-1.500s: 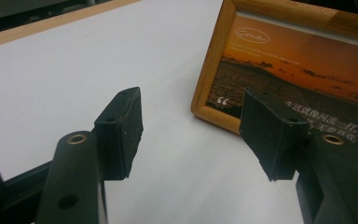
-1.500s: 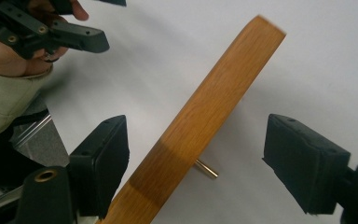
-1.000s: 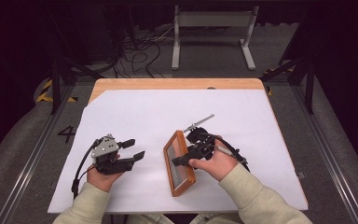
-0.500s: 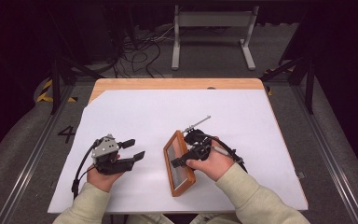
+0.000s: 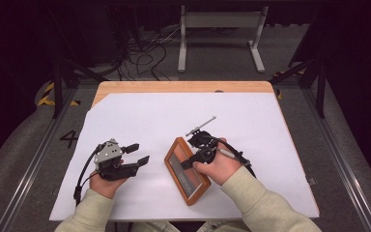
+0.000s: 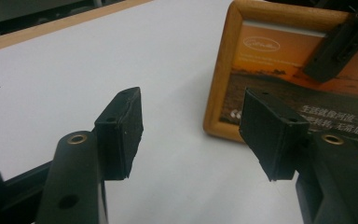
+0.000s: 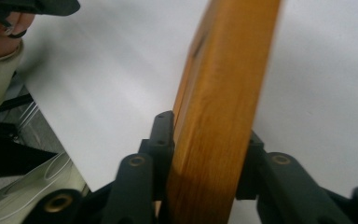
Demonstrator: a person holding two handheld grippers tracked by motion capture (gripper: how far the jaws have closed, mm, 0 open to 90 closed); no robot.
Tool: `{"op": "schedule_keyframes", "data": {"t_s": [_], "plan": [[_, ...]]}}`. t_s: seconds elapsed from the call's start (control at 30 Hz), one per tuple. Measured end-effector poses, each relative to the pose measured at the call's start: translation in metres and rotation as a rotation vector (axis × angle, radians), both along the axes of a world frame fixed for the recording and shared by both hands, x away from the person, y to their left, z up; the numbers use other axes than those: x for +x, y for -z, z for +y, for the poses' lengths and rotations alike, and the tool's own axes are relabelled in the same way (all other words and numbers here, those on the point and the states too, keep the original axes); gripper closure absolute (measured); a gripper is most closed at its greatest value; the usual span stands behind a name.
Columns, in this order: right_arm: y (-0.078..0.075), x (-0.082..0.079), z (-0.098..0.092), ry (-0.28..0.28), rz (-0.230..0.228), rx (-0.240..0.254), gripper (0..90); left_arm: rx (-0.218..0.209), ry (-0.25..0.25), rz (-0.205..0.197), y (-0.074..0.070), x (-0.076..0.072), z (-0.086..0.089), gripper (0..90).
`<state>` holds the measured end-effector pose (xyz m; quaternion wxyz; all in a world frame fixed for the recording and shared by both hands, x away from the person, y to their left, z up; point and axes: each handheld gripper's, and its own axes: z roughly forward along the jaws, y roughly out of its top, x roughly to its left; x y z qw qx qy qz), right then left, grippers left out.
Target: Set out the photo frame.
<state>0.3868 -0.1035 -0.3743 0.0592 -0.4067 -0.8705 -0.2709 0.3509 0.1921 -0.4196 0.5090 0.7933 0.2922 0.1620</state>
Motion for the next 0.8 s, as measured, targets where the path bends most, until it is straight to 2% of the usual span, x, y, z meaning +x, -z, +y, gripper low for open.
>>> {"op": "schedule_keyframes", "data": {"t_s": [0.03,0.13,0.17,0.2,0.23,0.33,0.4,0.43,0.47,0.5,0.53,0.6,0.63,0.8], "plan": [[0.0,0.001,0.0,-0.008,0.016,-0.001,69.4,-0.003,0.0,0.002,0.0,0.0,0.0,39.6],[-0.001,0.002,-0.001,-0.017,0.025,0.002,70.4,0.001,0.001,-0.001,0.0,0.0,0.0,39.6],[-0.002,0.003,-0.001,-0.037,0.041,-0.003,71.1,-0.003,0.0,0.002,0.0,0.0,0.0,39.6],[-0.002,0.003,-0.001,-0.037,0.041,-0.003,71.1,-0.003,0.0,0.002,0.0,0.0,0.0,39.6],[-0.005,0.004,-0.002,-0.069,0.05,-0.009,71.2,0.0,0.0,0.0,0.0,0.0,0.0,39.7],[-0.008,0.005,-0.003,-0.088,0.045,-0.023,71.2,-0.003,-0.001,0.003,0.0,0.0,0.0,39.6],[-0.014,0.008,-0.005,-0.138,0.015,-0.037,71.2,-0.003,-0.002,0.002,0.0,0.0,0.001,39.6],[-0.022,0.012,-0.007,-0.195,-0.016,-0.052,71.2,-0.003,-0.002,0.003,0.0,0.0,0.001,39.6],[-0.022,0.012,-0.007,-0.195,-0.016,-0.052,71.2,-0.003,-0.003,0.003,0.0,0.0,0.001,39.6],[-0.03,0.016,-0.009,-0.255,-0.046,-0.071,71.2,-0.003,-0.003,0.003,0.0,0.0,0.001,39.6],[-0.03,0.016,-0.009,-0.255,-0.046,-0.071,71.2,0.001,-0.003,0.001,0.0,0.0,0.001,39.6],[-0.039,0.02,-0.009,-0.319,-0.069,-0.104,71.3,0.0,-0.006,0.001,0.0,-0.001,0.002,39.6],[-0.049,0.024,-0.009,-0.368,-0.101,-0.138,71.3,-0.001,-0.008,0.0,0.0,-0.001,0.002,39.6],[-0.065,0.034,-0.01,-0.436,-0.152,-0.166,71.3,-0.006,-0.017,0.003,0.001,-0.003,0.007,39.6]]}}
